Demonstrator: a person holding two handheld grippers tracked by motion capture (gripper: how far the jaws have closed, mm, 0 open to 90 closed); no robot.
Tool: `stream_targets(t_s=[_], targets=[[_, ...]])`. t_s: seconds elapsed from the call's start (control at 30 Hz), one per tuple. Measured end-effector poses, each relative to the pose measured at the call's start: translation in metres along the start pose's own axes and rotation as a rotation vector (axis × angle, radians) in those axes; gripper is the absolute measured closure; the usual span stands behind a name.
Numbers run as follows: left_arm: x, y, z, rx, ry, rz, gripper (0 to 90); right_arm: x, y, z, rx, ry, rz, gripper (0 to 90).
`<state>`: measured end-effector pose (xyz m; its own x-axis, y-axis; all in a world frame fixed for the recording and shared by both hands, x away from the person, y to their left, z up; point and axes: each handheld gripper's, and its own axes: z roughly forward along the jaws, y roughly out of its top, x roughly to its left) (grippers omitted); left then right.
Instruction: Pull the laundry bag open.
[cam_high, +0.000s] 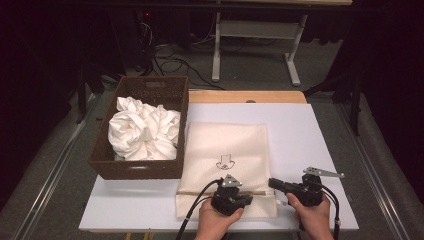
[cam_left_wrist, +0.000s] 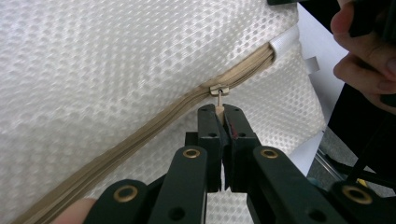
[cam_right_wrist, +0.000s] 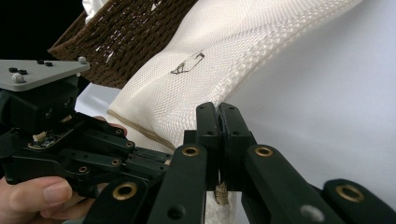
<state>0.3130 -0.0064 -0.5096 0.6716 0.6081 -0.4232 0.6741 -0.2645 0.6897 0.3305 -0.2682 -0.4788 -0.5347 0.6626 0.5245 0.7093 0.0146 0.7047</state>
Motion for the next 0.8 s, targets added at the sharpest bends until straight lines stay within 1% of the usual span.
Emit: stream_targets(t_s=[0.1, 0.17, 0.37, 0.4, 0.5, 0.8], targets=[[0.002, -0.002, -0.002, -0.006, 0.008, -0.009, 86.9, -0.001, 0.000, 0.000, -0.001, -0.006, 0.001, 89.4], [0.004, -0.002, -0.004, -0.003, 0.011, -0.005, 86.9, -0.001, 0.000, 0.000, -0.001, -0.007, 0.003, 89.4], [0.009, -0.005, -0.009, -0.001, 0.026, -0.011, 86.9, -0.002, 0.001, 0.000, -0.002, -0.010, -0.001, 89.5], [0.009, -0.005, -0.009, -0.001, 0.026, -0.011, 86.9, -0.002, 0.001, 0.000, -0.001, -0.011, 0.005, 89.4], [0.013, -0.008, -0.013, -0.002, 0.039, -0.019, 86.9, -0.003, 0.001, -0.001, -0.002, -0.014, 0.004, 89.4], [0.018, -0.012, -0.021, -0.006, 0.054, -0.031, 86.9, -0.004, 0.001, 0.000, -0.001, -0.019, 0.002, 89.4]])
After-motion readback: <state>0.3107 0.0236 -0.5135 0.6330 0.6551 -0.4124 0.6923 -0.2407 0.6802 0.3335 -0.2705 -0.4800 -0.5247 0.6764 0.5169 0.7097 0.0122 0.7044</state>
